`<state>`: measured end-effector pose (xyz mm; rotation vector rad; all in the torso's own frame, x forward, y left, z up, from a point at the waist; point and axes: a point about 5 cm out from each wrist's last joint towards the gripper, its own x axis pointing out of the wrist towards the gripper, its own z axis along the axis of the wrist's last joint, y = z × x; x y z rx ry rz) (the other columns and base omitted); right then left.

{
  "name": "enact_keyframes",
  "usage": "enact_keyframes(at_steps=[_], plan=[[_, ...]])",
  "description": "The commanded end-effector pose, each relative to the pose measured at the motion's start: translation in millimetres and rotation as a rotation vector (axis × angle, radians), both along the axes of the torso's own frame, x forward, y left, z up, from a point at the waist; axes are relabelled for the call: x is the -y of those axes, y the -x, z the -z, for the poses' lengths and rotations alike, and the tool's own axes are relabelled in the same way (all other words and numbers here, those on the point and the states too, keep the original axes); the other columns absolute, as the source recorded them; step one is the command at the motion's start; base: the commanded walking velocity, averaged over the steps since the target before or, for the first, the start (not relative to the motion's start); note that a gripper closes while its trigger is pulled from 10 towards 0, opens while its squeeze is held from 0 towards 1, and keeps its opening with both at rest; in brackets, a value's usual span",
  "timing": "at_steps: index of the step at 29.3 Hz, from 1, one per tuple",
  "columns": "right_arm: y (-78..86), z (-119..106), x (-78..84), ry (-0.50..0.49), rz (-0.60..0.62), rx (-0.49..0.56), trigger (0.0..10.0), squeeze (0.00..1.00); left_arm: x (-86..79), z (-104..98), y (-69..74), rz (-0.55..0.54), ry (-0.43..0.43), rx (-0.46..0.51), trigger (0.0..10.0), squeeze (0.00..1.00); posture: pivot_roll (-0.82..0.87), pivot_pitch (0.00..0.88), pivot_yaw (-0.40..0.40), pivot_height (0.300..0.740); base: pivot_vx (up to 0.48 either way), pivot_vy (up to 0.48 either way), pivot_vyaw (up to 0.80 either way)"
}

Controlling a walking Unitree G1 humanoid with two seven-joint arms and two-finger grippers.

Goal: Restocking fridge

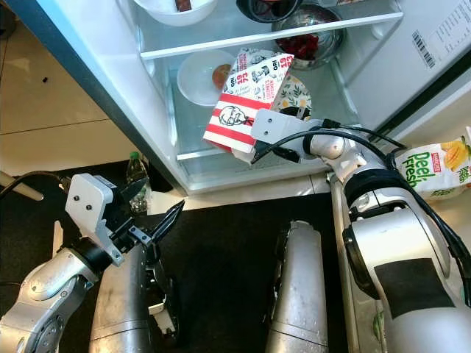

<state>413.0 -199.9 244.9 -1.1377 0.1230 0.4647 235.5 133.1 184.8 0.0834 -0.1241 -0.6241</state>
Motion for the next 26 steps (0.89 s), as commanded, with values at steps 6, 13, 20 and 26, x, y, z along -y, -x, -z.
enact_keyframes(at_steps=[6,13,20,26], plan=[[3.8,15.3,-8.4,0.049,-0.082,0.007,10.0,0.00,1.8,10.6,2.2,0.017,0.001,-0.041,10.0,0.00,0.13,0.573,0.083,0.500,0.000,0.000,0.00],[5.0,30.5,-29.3,0.282,-0.191,0.100,10.0,0.00,2.3,9.0,1.5,0.023,0.000,-0.035,10.0,0.00,0.13,0.575,0.089,0.500,0.000,0.000,0.00],[2.3,27.2,-43.0,0.334,-0.211,0.192,10.0,0.00,-1.8,3.0,0.9,0.017,-0.014,-0.014,10.0,0.00,0.14,0.575,0.089,0.500,0.000,0.000,0.00],[-2.0,19.3,-42.7,0.473,-0.180,0.319,3.7,0.00,-3.5,-0.7,0.4,0.014,-0.020,0.001,10.0,0.00,0.14,0.575,0.087,0.500,0.000,0.000,0.00]])
